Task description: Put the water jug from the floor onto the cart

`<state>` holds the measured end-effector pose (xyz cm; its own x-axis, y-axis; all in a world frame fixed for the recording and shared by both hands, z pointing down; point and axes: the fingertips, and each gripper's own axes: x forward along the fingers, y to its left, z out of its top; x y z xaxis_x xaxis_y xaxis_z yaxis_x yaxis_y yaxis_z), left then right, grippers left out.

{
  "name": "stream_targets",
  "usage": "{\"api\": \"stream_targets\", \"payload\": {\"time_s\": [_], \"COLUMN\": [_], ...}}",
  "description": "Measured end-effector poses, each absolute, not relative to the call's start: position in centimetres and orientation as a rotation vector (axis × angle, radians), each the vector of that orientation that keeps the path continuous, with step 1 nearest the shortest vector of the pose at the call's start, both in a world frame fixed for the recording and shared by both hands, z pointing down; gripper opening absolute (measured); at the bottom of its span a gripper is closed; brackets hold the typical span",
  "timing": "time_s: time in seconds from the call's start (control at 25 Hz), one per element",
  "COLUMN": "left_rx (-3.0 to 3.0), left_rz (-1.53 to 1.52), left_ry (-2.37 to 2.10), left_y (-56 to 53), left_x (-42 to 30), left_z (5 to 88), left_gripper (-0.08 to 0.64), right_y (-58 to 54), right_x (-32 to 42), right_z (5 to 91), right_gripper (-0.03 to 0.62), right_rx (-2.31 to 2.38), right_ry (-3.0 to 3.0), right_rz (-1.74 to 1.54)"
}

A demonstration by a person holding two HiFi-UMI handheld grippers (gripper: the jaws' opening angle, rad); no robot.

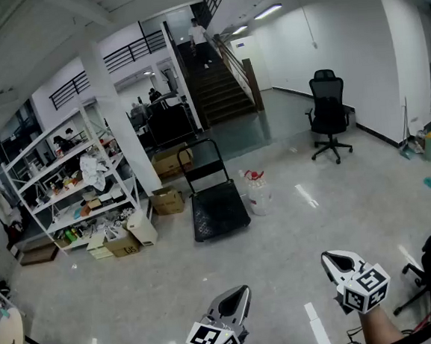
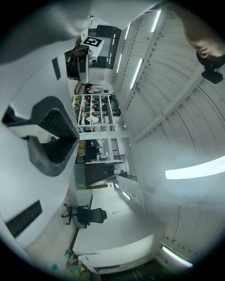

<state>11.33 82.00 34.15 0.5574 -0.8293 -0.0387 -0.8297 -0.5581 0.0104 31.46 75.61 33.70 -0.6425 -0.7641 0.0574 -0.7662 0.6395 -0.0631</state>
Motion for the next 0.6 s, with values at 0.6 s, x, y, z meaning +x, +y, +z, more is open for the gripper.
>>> {"api": "stream_targets", "payload": {"time_s": [0.6], "left_rx": [-2.782], "left_rz": [0.051], "left_ry": [1.434], "left_y": [82.7], "left_x": [10.3], "left_z": [33.9], "left_gripper": [-0.008], "right_y": [76.1], "right_x": [29.9], "right_z": [33.3], "right_gripper": [0.000], "right_rx": [1.344], "right_ry": [-2.801], "right_rz": [0.100]}}
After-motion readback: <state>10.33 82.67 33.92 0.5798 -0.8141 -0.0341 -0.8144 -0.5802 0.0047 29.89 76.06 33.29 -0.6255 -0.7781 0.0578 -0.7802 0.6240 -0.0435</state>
